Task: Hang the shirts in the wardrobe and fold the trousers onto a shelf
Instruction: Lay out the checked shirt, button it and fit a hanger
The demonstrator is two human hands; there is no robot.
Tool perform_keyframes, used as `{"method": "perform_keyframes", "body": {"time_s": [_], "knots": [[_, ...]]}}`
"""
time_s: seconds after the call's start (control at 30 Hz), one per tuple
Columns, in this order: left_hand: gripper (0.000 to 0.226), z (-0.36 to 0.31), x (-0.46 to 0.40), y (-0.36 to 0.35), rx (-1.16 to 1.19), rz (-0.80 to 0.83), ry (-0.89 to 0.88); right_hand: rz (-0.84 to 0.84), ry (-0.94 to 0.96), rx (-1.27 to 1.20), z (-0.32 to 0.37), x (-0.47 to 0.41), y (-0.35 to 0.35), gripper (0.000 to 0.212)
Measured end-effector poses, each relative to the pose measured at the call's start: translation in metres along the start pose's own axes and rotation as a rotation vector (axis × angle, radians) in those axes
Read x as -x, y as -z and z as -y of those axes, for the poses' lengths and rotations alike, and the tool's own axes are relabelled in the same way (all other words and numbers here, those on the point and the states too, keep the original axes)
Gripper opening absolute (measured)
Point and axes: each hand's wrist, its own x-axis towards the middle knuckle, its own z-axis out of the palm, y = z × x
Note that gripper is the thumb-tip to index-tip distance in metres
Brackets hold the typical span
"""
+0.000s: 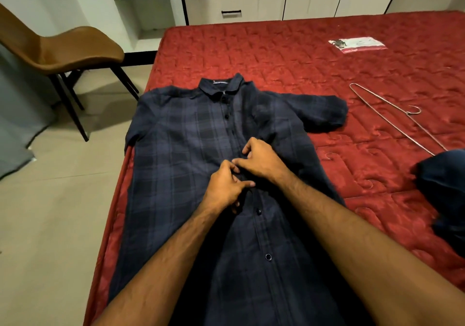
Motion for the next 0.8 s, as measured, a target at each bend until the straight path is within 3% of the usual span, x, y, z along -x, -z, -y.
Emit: {"method": "perform_keyframes", "body": {"time_s": [0.07, 0.17, 0.27, 0.37, 0.5, 0.63, 0.8], "knots": [[0.048, -0.004, -0.003, 0.007, -0.085, 0.032, 0.009, -0.020, -0.043, 0.032, -0.004, -0.003, -0.007, 0.035], [0.030, -0.005, -0.015, 0.018, -0.108, 0.001, -0.089, -0.025, -0.024, 0.133, -0.006, -0.003, -0.011, 0.038], [0.029, -0.004, -0.031, 0.022, -0.086, -0.203, -0.263, -0.011, 0.011, 0.172, -0.007, -0.006, -0.012, 0.046], [0.022, 0.000, -0.052, 0.028, -0.067, -0.378, -0.295, 0.007, 0.030, 0.194, -0.007, -0.005, -0.012, 0.047], [0.016, 0.010, -0.068, 0.026, -0.309, -0.168, -0.207, -0.063, 0.035, 0.169, -0.009, -0.003, -0.015, 0.029], [0.018, 0.001, -0.073, 0.018, -0.229, -0.171, -0.114, -0.181, -0.146, -0.109, -0.014, -0.004, -0.009, 0.010], [0.023, 0.002, -0.081, 0.013, -0.080, -0.192, 0.011, -0.133, -0.205, -0.262, -0.022, -0.005, -0.006, 0.005]]}}
